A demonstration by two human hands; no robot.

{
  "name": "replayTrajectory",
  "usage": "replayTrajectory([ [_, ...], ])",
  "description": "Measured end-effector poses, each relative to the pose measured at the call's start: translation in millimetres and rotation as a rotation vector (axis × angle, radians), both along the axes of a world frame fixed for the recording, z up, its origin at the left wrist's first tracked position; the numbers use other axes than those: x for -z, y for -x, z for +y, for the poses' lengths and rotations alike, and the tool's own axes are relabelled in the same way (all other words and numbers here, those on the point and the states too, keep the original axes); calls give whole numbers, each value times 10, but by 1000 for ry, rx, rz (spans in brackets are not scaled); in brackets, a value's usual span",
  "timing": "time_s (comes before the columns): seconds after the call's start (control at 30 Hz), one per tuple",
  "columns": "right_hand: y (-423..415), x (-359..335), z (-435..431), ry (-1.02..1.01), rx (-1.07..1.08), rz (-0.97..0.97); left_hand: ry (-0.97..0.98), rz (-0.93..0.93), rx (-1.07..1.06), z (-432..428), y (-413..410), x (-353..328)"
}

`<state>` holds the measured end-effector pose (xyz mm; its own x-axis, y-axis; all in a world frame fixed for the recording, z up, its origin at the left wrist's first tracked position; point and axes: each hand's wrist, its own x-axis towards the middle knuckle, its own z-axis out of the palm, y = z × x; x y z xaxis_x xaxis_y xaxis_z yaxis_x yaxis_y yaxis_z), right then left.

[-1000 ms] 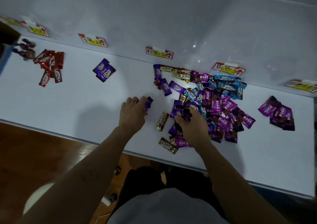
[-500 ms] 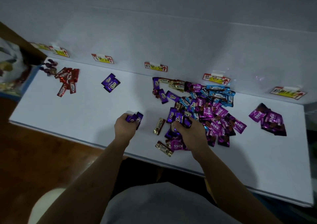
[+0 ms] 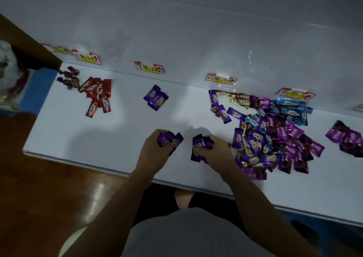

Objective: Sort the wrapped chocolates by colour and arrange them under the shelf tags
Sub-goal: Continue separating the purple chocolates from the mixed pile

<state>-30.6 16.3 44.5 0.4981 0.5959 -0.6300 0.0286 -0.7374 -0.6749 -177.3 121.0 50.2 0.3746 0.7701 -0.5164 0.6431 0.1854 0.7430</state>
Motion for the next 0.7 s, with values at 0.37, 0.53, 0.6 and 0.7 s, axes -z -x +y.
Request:
replayTrajectory([
  [0.37,597,365,1331,57,-45,-248,-371,194,330,1305,391,386],
  [0.53,605,396,1797,24,-47,-299,-437,156,448,1626,148,577],
  [0.6,582,391,1890,27,-49,-276,-374,107,434,1704,75,613],
  [0.7,550,364,1904,-15,-87,-301,-286,65,492,1765,86,625],
])
